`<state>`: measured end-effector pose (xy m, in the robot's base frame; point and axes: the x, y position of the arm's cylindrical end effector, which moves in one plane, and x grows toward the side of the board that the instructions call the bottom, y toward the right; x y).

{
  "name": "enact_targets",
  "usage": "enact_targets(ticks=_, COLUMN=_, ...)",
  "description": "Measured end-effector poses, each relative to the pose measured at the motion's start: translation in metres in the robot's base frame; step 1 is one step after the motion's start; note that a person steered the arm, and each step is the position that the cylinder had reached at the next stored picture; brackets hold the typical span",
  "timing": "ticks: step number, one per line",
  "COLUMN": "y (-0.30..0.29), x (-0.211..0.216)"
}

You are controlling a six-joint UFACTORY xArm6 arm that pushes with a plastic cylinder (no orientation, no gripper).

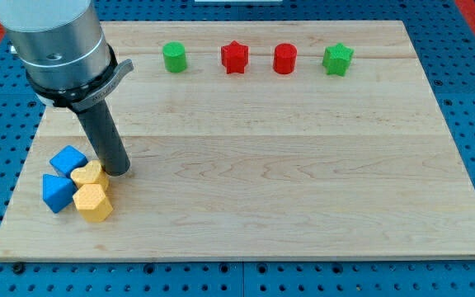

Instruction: Move the green circle close to the red star

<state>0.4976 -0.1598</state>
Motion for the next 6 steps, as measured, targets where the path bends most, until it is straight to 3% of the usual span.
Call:
enact_targets(ticks=1, y=0.010, x=-0.021)
enact_targets(ticks=4, y=0.010, x=-0.023)
enact_targets(ticks=5, y=-0.025, x=-0.035)
enact_targets(ticks=6, y=-0.096, x=-0.073)
